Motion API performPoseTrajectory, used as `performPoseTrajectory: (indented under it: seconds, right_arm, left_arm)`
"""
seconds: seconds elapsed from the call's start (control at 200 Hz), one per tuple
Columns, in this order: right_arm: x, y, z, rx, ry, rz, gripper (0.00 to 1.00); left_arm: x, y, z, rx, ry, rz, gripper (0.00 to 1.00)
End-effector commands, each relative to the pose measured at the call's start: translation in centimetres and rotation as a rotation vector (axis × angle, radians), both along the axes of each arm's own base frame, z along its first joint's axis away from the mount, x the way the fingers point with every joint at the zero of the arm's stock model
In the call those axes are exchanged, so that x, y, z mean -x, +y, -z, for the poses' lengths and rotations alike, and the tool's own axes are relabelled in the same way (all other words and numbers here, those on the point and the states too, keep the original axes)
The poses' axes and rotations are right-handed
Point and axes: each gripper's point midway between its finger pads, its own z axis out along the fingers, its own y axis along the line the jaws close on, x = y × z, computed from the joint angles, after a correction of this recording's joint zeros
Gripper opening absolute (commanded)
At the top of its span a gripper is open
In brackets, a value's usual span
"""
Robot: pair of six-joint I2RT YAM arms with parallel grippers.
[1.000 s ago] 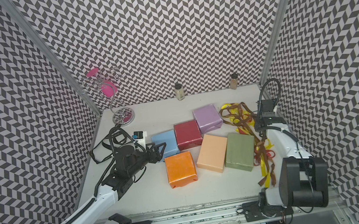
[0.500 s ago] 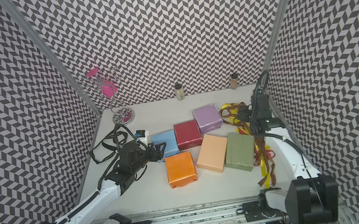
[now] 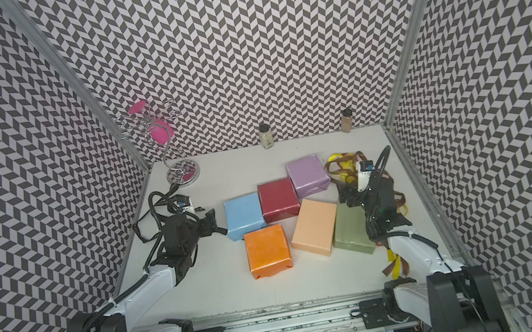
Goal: Untie the ribbon bows on the gift boxes
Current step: Place the ribbon at the center of the board, then reset both arms
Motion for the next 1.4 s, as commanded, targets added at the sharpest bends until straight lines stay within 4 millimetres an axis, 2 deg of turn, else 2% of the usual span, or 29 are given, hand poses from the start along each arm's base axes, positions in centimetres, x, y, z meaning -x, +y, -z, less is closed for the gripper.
performPoseTrajectory:
  seconds: [0.0,0.11,0.25,0.386,0.401,0.431,0.486,0.496,0.576,0.696,0.751,0.851,1.397]
  right_arm:
    - [-1.0,-1.5,-2.9,0.094,-0.208,0.066,0.90]
    - [-0.5,-1.9,-1.1,0.134,-0.230,0.083,0.90]
    - [-0.6,-1.8,-1.2,0.152,-0.300,0.073,0.90]
    - [-1.0,-1.4,-0.9,0.130,-0.338,0.040,0.91]
    - [-1.1,-1.4,-0.7,0.125,-0.338,0.036,0.94]
    - [-1.1,-1.6,-0.2,0.115,-0.333,0.036,0.98]
    - [-1.1,-1.9,-0.3,0.087,-0.362,0.033,0.99]
    - [-0.6,-1.9,0.5,0.085,-0.347,0.031,0.99]
    - [0.3,-1.7,0.4,0.081,-0.394,0.019,1.00]
    - [-0.1,-1.8,0.7,0.086,-0.370,0.021,0.99]
    - [-0.3,-1.8,0.9,0.087,-0.356,0.022,0.99]
    - [-0.9,-1.6,1.1,0.097,-0.343,0.005,0.99]
    - [-1.0,-1.6,1.5,0.108,-0.327,0.027,0.99]
  left_arm:
    - [-1.2,1.9,-2.7,0.013,-0.133,-0.024,0.84]
    - [-1.2,3.8,-2.9,-0.002,-0.182,-0.064,0.89]
    - [-1.2,5.2,-1.4,-0.092,-0.219,-0.082,0.90]
    - [-1.9,5.1,-1.5,-0.063,-0.292,-0.029,0.90]
    - [-2.0,5.1,-1.7,-0.059,-0.310,-0.025,0.90]
    - [-2.2,5.3,-1.6,-0.044,-0.312,-0.018,0.99]
    - [-2.2,5.8,-1.1,-0.029,-0.318,-0.023,1.00]
    - [-2.1,5.8,-1.2,-0.026,-0.330,-0.021,1.00]
    - [-1.6,5.0,-1.2,-0.036,-0.352,0.032,1.00]
    - [-1.1,4.2,-0.5,-0.057,-0.359,0.053,1.00]
    - [-0.8,3.9,-1.0,-0.069,-0.410,0.067,1.00]
    - [-1.3,4.2,-0.3,-0.062,-0.357,0.049,1.00]
    - [-1.4,4.2,-0.4,-0.073,-0.363,0.036,1.00]
